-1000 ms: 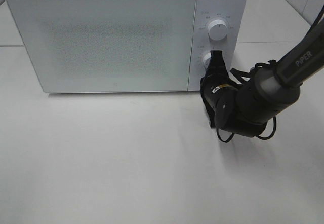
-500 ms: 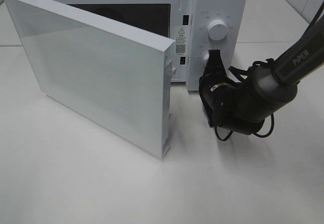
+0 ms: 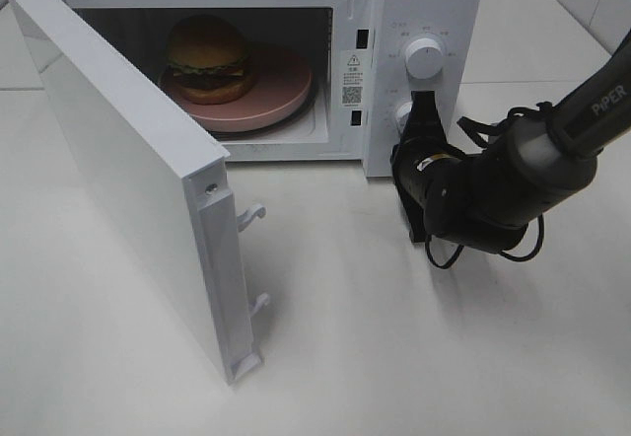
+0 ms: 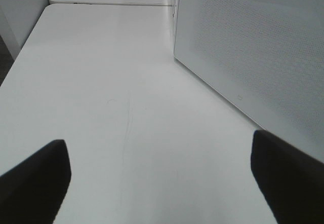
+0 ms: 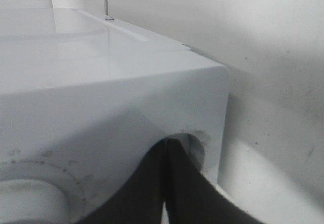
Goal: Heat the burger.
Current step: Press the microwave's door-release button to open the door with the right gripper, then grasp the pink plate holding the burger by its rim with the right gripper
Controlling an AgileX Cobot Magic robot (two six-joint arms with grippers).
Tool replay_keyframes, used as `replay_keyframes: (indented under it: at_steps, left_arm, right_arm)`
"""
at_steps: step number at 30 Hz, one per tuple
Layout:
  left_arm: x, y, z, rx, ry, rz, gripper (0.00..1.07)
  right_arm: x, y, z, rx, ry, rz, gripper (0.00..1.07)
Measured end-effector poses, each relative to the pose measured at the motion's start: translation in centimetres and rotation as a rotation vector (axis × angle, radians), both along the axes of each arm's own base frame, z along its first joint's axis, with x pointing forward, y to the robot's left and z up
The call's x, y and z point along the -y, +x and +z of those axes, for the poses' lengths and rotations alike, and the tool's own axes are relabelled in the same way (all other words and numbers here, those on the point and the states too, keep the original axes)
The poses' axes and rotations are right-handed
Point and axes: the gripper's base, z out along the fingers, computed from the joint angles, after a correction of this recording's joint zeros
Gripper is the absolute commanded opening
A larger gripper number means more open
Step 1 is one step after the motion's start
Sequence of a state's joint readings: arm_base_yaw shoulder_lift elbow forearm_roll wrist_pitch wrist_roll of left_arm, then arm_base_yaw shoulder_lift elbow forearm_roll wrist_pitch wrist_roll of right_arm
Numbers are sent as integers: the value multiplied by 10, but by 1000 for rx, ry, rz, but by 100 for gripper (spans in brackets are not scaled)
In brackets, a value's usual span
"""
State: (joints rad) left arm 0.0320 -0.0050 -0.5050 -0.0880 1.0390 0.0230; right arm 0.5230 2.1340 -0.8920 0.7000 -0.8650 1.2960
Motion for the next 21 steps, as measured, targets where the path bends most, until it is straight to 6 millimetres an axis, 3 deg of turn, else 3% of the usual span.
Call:
replay_keyframes:
  at_steps: [21]
  left_arm:
    - [0, 0, 0, 0, 0, 0, 88]
  right_arm:
    - [8, -30, 30, -131, -49, 137, 0]
